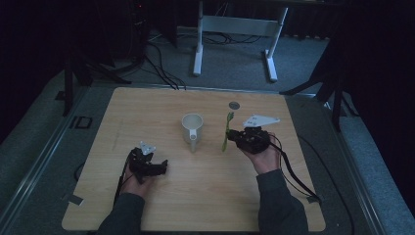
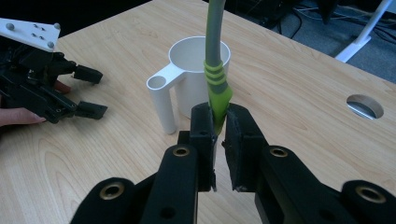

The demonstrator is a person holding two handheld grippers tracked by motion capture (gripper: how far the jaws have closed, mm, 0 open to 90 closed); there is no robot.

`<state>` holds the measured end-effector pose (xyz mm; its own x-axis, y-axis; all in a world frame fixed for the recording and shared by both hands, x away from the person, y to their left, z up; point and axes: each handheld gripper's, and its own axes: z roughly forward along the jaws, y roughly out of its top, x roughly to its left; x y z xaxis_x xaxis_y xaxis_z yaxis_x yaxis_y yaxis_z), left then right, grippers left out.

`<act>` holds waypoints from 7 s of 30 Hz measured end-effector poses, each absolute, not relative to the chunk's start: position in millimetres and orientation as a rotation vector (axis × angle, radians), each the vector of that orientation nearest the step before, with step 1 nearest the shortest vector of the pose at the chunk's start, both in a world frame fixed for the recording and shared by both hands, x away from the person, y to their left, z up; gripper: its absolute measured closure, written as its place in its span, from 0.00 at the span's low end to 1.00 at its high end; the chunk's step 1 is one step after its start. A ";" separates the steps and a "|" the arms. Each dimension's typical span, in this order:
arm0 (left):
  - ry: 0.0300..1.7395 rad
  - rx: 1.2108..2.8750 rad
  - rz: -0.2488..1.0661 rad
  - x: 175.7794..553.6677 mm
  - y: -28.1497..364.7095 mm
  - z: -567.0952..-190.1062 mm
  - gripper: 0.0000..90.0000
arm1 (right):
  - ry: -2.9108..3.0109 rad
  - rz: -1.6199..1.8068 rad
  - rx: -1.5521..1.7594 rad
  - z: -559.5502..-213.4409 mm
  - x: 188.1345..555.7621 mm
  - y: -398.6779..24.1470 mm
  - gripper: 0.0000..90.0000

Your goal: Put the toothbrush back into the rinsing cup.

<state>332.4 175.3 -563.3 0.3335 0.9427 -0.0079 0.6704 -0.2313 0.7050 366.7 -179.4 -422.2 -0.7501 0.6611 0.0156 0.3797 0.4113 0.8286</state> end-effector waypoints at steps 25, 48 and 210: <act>1.410 1.987 0.574 332.4 175.3 -563.4 0.14 | 2.363 1.282 0.843 -416.0 372.2 -160.8 0.91; 1.410 1.989 0.573 332.5 175.4 -563.4 0.14 | 2.333 1.359 0.824 -409.0 377.9 -152.7 0.91; 1.411 1.984 0.574 332.3 174.6 -563.5 0.14 | 2.428 1.381 0.761 -418.8 404.3 -89.6 0.91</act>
